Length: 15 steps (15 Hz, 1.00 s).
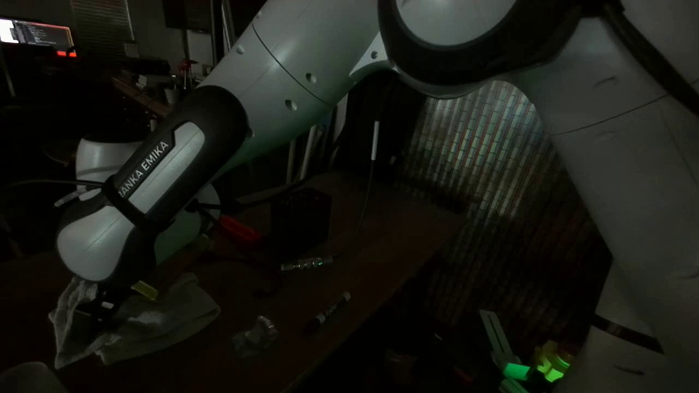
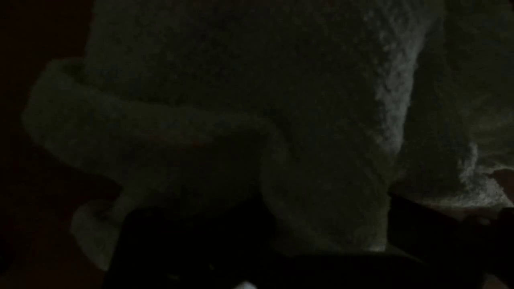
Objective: Put the white towel in the black box
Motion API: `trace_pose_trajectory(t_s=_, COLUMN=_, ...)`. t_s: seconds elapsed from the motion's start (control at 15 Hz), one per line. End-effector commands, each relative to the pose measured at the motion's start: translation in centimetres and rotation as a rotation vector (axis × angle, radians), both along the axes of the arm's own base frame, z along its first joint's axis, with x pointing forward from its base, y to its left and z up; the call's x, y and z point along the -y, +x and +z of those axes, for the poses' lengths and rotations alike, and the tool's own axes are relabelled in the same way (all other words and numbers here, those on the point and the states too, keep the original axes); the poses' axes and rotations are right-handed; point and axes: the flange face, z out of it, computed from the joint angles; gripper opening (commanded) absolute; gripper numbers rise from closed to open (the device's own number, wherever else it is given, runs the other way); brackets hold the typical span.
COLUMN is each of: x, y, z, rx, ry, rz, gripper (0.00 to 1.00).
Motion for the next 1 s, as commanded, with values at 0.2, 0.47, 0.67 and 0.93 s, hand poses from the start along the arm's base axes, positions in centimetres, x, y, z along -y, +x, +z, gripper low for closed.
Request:
trace_pose_trajectory(t_s=0.2, x=-0.4, y=-3.9, z=4.4, rx=-0.018, ry=0.055, rz=-0.073, gripper=0.12)
trace_pose_trajectory(t_s=0.47, x=-0.1, y=-6.2, z=7.5, rx=-0.017, ry=0.068, rz=-0.092, gripper=0.03)
trace_pose_trajectory(t_s=0.67, x=0.9, y=-7.4, z=10.3, rx=0.01, ry=0.069, rz=-0.12, gripper=0.04)
trace_pose_trajectory(t_s=0.93, x=4.5, y=-8.3, z=16.1, rx=0.115, ry=0.073, rz=-0.231, gripper=0.04)
